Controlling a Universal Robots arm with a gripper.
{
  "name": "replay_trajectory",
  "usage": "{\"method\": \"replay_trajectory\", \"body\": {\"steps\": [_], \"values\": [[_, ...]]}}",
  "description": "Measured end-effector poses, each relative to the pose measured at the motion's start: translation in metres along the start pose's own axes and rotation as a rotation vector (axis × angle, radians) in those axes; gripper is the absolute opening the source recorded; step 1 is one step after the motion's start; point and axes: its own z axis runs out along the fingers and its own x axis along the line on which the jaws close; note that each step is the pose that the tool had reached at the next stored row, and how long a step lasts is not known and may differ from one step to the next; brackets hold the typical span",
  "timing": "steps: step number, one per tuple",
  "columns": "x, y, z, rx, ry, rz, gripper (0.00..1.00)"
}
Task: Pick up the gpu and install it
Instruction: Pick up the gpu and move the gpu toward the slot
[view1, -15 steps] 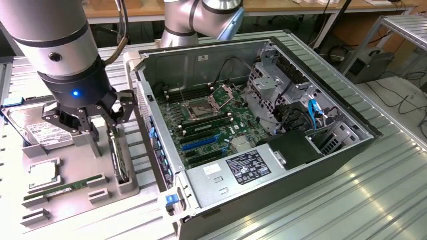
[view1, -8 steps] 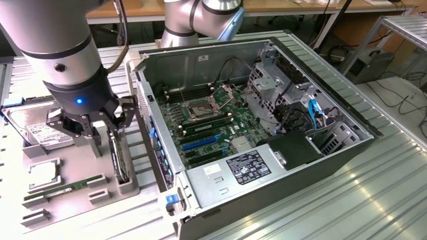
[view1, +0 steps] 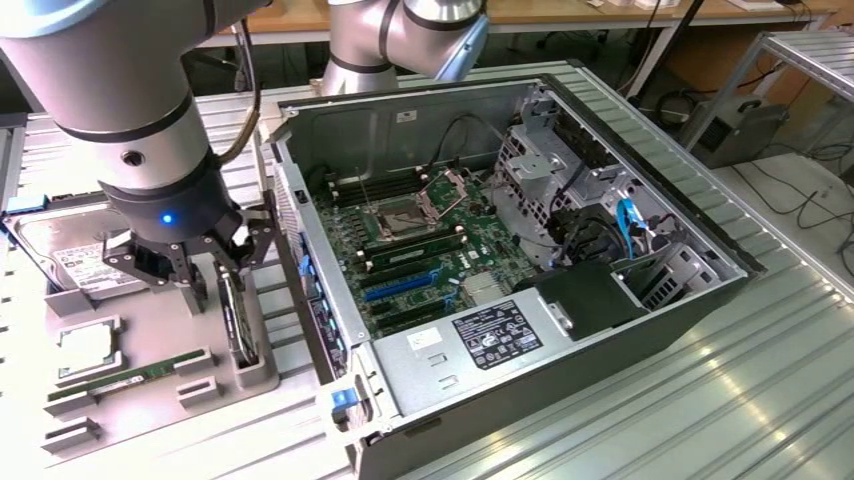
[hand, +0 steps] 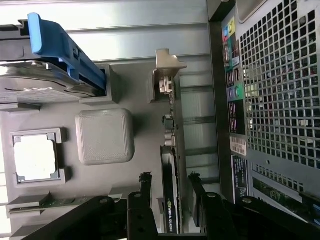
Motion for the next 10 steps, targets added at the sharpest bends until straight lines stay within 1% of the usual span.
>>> {"method": "replay_trajectory", "body": {"steps": [7, 9, 10], "values": [[0.000, -0.0004, 0.0126, -0.0010, 0.0001, 0.000, 0.42], [0.000, -0.0004, 0.0156, -0.0045, 0.0003, 0.000, 0.42], [0.000, -0.0004, 0.0174, -0.0074, 0.0006, 0.001, 0.42]]}}
